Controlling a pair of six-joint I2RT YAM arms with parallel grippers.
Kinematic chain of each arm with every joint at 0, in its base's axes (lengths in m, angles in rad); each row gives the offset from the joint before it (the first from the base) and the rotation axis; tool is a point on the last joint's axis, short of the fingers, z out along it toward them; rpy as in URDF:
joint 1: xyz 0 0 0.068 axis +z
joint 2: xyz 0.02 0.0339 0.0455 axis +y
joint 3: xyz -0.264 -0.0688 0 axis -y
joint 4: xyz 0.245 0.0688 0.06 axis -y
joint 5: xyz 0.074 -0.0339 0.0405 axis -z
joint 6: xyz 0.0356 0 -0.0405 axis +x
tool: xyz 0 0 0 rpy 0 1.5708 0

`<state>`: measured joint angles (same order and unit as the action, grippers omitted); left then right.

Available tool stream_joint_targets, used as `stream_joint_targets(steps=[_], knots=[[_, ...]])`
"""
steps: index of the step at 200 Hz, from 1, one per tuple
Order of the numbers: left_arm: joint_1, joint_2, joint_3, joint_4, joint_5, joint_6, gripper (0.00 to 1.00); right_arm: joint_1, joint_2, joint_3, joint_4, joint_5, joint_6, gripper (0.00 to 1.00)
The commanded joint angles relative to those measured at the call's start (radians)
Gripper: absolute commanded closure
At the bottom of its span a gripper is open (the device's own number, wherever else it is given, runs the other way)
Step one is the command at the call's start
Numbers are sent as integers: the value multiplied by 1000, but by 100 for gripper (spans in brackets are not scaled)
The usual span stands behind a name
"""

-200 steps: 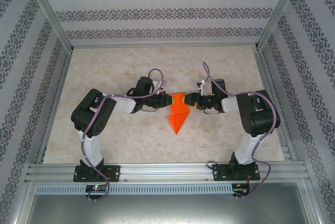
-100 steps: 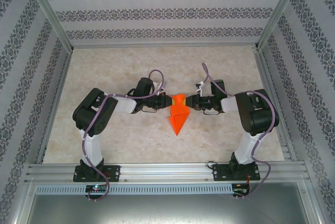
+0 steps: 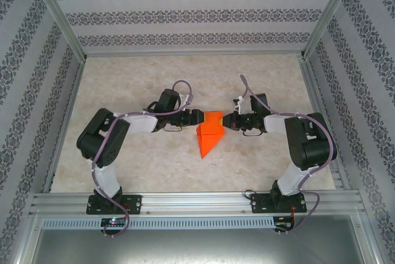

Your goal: Fold a paper plane with a square sheet of paper (fold left side to right side)

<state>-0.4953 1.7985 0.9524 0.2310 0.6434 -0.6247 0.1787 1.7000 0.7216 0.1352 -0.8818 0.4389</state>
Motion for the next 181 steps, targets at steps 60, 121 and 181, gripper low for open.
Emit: stream_joint_targets(steps=[60,121,181], knots=[[-313,-320,56,-537,-627,277,33,36,-49,97,-223,95,23,100],[-551,-118,184,-658,-833,191,31,80,-38,173,-342,162,50,100],[-616,90,352,-792,-965,152,29,98,-19,189,-342,172,95,100]])
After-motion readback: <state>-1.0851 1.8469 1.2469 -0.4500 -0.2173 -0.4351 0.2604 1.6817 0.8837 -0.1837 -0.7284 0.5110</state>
